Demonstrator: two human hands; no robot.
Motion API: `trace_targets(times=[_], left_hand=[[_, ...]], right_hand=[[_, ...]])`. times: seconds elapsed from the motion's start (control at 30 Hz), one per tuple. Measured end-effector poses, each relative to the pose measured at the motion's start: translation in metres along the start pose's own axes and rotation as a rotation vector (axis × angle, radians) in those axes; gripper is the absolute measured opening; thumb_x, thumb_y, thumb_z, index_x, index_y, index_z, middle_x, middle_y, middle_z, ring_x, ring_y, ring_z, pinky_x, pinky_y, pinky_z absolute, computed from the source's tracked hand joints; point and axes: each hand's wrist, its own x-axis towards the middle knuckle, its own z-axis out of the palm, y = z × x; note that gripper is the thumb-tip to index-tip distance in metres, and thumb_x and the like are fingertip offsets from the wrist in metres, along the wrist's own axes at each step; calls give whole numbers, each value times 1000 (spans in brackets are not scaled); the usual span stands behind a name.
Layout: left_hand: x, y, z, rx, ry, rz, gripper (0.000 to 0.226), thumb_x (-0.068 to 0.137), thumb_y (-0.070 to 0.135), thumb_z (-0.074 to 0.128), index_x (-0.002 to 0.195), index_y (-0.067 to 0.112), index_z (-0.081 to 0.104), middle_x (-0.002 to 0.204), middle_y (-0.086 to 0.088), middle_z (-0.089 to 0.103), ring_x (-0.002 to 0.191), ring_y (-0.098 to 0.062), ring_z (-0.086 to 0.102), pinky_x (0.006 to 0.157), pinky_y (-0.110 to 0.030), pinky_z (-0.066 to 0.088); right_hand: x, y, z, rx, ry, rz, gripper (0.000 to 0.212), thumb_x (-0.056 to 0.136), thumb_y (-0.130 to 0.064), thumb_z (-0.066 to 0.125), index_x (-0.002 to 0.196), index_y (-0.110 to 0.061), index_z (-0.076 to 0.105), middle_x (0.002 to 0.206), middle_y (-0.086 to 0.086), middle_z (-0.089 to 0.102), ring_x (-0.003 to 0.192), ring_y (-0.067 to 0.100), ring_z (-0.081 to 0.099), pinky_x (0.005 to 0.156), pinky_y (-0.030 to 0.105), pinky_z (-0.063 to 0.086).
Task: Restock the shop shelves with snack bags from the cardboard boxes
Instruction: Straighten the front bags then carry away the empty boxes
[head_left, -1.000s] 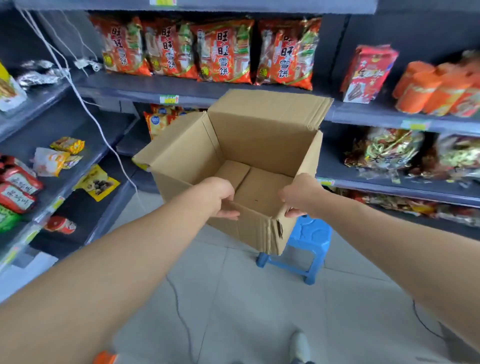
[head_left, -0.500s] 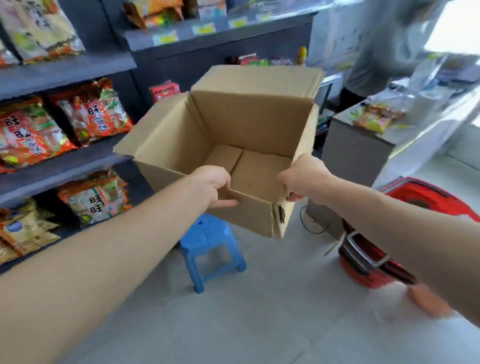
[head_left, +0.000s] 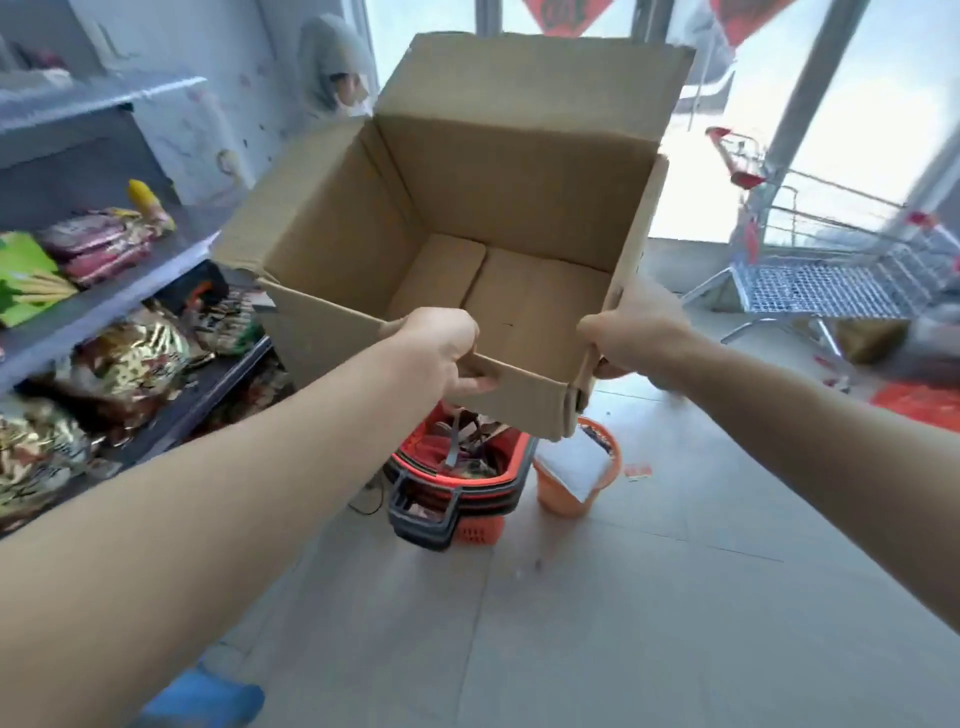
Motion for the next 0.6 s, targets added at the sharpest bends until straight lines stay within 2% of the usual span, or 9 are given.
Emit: trace_targets(times=[0.07, 0.1, 0.2, 0.27, 0.33, 0.4, 0.5, 0.6], left_hand=[[8, 3, 57, 69, -72, 12, 57, 78, -14, 42, 134, -5, 42, 96, -19, 42, 66, -28, 53, 32, -32, 49], [11, 4, 84, 90, -114, 9, 57, 78, -14, 42, 135, -6, 42, 94, -19, 42, 65, -28, 52, 32, -32, 49], [21, 5, 162, 172, -217, -5, 55, 79, -14, 45, 133, -6, 43, 90, -19, 46, 64, -29, 54, 32, -31, 50], [28, 5, 209, 232, -294, -21, 54, 79, -14, 47, 132, -5, 43, 97, -21, 48, 65, -31, 56, 33, -33, 51], [36, 6, 257, 287, -374, -24, 52, 78, -14, 48, 129, -4, 45, 114, -24, 46, 67, -32, 58, 36, -35, 54], [46, 5, 302, 338, -439, -24, 45, 76, -14, 51, 120, -5, 49, 129, -21, 38, 75, -33, 59, 41, -39, 57], [56, 7, 366, 442, -569, -62, 21, 76, -13, 53, 95, -5, 54, 132, -18, 36, 102, -39, 55, 50, -39, 59], [61, 12, 424, 527, -689, -87, 13, 78, -13, 52, 80, 0, 50, 133, -17, 37, 107, -39, 54, 54, -41, 60]], right_hand=[[15, 32, -36, 30, 72, 69, 5, 76, -4, 56, 76, -4, 51, 72, 14, 60, 61, 30, 69, 47, 32, 57], [22, 49, -53, 50, 106, 108, 7, 75, -3, 55, 73, -5, 49, 72, 15, 59, 62, 31, 69, 48, 33, 57], [41, 95, -98, 79, 214, 220, 6, 72, -5, 56, 77, -3, 53, 76, 18, 62, 68, 35, 70, 59, 49, 60], [52, 126, -123, 77, 291, 289, 7, 71, -7, 56, 76, -3, 54, 75, 18, 63, 69, 37, 70, 60, 51, 60], [63, 155, -147, 88, 351, 360, 11, 70, -8, 55, 78, -1, 55, 79, 19, 65, 72, 37, 70, 62, 51, 60], [75, 181, -169, 111, 403, 423, 14, 71, -8, 55, 82, 1, 56, 80, 19, 65, 73, 36, 70, 64, 50, 60], [95, 215, -199, 124, 492, 513, 20, 71, -10, 56, 86, 2, 58, 85, 22, 66, 74, 37, 70, 68, 51, 60], [115, 245, -226, 136, 597, 607, 20, 73, -10, 58, 87, 4, 59, 87, 23, 67, 75, 37, 70, 68, 50, 60]])
